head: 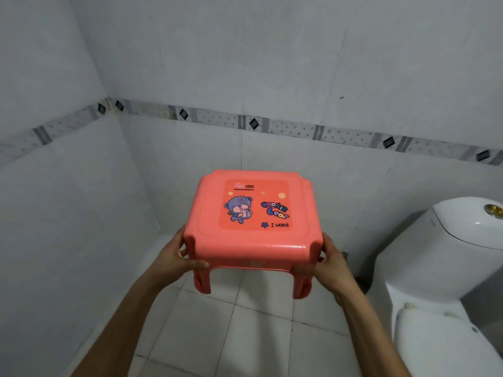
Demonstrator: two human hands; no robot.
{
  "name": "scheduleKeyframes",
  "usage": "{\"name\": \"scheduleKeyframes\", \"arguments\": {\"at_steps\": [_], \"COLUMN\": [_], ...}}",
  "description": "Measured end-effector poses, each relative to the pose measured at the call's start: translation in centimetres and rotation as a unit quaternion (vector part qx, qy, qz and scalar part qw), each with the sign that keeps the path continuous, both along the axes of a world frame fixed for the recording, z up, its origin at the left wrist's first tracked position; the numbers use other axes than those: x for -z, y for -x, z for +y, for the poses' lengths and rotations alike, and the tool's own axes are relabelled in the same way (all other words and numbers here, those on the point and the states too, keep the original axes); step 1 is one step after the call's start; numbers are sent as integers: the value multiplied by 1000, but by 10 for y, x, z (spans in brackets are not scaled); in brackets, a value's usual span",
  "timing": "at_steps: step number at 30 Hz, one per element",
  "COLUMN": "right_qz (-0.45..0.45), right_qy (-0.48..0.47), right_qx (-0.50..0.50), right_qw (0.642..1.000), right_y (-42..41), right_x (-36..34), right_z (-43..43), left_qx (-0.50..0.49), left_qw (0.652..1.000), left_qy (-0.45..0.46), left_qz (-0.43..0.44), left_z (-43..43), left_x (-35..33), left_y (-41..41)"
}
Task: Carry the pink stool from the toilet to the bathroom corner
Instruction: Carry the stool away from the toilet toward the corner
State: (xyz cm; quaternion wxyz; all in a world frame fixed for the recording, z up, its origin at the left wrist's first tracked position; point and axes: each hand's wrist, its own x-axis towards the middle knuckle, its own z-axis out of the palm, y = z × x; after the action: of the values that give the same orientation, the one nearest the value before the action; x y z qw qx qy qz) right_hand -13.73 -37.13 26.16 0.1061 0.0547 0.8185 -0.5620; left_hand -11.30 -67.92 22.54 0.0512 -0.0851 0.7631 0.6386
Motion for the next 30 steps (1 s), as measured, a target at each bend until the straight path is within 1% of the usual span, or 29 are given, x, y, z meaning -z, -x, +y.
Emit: {"name": "scheduleKeyframes", "arguments": {"at_steps": [8,14,21,30], "right_qz": [-5,-2,2,-1], "right_qy": [0,1,7,6], "right_qx": [-9,-1,25,54], "right_qw": [1000,1000,1000,999], "right_y": [5,17,30,47], "right_x": [-6,-5,-5,3], "right_z": [-20,-53,-93,-142], "left_qx": [1,12,33,50], "left_qw": [1000,1000,999,999], "left_qy": [8,16,15,-2], "left_qz": [5,14,34,20], "left_z": [-20,-55,-94,-144], "left_x": [4,-3,-8,-3], "left_y": [6,23,50,80]}}
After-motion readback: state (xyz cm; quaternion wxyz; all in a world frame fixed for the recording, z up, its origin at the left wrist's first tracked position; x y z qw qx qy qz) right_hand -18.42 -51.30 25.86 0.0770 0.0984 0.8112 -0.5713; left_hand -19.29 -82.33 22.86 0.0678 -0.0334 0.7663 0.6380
